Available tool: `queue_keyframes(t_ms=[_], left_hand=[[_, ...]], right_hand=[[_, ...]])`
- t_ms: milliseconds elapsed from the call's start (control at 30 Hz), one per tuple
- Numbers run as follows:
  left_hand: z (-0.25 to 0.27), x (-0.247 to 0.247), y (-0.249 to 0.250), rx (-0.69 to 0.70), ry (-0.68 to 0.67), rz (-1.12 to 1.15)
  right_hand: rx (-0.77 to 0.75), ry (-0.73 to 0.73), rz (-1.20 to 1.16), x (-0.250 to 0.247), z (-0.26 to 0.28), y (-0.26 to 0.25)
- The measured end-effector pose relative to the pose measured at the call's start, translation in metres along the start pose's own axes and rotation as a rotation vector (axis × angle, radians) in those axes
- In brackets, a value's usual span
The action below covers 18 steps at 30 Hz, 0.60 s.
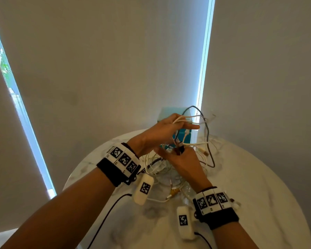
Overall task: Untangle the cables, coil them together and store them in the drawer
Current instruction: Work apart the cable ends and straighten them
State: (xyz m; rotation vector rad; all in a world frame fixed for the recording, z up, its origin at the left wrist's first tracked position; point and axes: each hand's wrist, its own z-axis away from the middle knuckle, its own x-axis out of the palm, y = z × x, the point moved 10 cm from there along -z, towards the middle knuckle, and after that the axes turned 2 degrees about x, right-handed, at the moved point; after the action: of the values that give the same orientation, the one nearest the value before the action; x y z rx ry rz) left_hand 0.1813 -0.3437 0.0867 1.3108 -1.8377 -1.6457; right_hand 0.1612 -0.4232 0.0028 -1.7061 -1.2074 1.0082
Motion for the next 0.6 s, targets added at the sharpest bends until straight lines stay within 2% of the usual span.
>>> queue_keyframes(t_ms=[100, 233, 267, 333, 400, 467, 533, 600], left_hand=[[-0.002, 0.001, 0.004, 0.045, -0.043, -0.092], [0.000, -0.034, -0.005, 0.075, 0.165, -0.142], [0.002, -0.035, -0.015, 0.050, 0.171, -0.179], [0.006, -0.023, -0.045, -0.066, 0.048, -0.280], [0.016, -0.003, -0.077, -0.204, -0.165, -0.430], [0.022, 0.006, -0.105, -0.275, -0.335, -0.586], [0.020, -0.003, -0.123, -0.308, -0.353, -0.665], [0.010, -0.030, -0.136, -0.353, -0.237, -0.719]], right_hand=[[0.077, 0.078, 0.090, -0.012, 0.002, 0.005], [0.137, 0.209, -0.181, -0.040, -0.001, 0.011], [0.137, 0.239, -0.230, -0.047, -0.003, 0.014], [0.152, 0.267, -0.319, -0.055, -0.006, 0.018], [0.169, 0.270, -0.377, -0.058, -0.008, 0.020], [0.154, 0.289, -0.429, -0.063, -0.008, 0.019], [0.106, 0.327, -0.515, -0.073, -0.009, 0.017], [0.040, 0.390, -0.645, -0.089, -0.009, 0.013]])
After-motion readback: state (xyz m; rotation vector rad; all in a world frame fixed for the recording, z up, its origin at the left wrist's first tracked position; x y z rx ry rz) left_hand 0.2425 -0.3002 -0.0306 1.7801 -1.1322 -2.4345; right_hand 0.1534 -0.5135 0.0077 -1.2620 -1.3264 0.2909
